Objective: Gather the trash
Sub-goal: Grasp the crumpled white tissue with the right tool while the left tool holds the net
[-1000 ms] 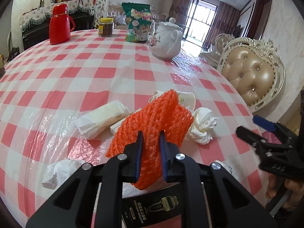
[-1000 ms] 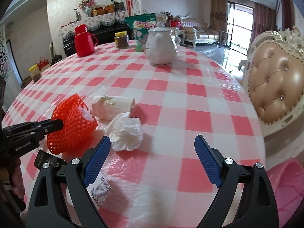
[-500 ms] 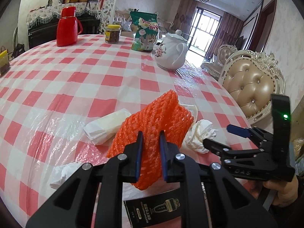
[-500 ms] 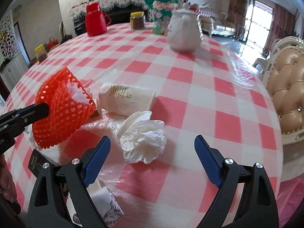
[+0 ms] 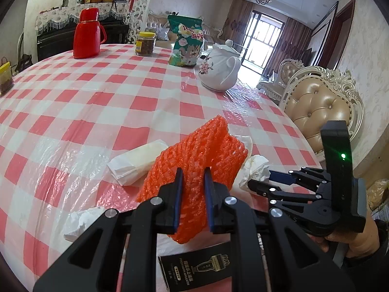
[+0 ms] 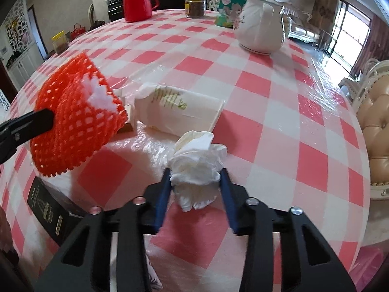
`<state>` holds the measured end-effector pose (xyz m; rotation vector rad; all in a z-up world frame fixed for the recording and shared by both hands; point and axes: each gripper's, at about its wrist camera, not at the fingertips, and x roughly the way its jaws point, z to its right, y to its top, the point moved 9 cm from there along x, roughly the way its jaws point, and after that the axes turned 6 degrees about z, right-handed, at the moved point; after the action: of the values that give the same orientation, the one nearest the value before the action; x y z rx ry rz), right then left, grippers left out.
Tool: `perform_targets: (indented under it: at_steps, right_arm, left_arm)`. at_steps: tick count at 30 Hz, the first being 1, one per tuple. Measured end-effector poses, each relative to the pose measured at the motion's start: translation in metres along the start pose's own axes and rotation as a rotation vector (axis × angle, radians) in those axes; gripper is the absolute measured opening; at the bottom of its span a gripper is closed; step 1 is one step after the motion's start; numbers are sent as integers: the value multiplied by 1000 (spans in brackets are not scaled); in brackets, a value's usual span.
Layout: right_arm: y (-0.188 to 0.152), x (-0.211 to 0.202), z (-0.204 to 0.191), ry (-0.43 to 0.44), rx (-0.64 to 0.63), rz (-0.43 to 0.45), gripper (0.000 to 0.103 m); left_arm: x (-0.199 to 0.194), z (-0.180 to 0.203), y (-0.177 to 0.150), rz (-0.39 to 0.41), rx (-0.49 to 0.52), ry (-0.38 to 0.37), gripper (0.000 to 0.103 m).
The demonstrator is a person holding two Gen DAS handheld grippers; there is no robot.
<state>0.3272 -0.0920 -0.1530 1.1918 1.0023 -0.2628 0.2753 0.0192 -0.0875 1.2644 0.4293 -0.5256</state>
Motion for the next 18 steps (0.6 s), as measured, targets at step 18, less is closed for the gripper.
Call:
perform_targets:
  at_steps: [18]
  right_arm:
    - [-34,-101,51,-101,195,180,33]
  left_arm:
    - [-27,47,11,64,55,-66,16]
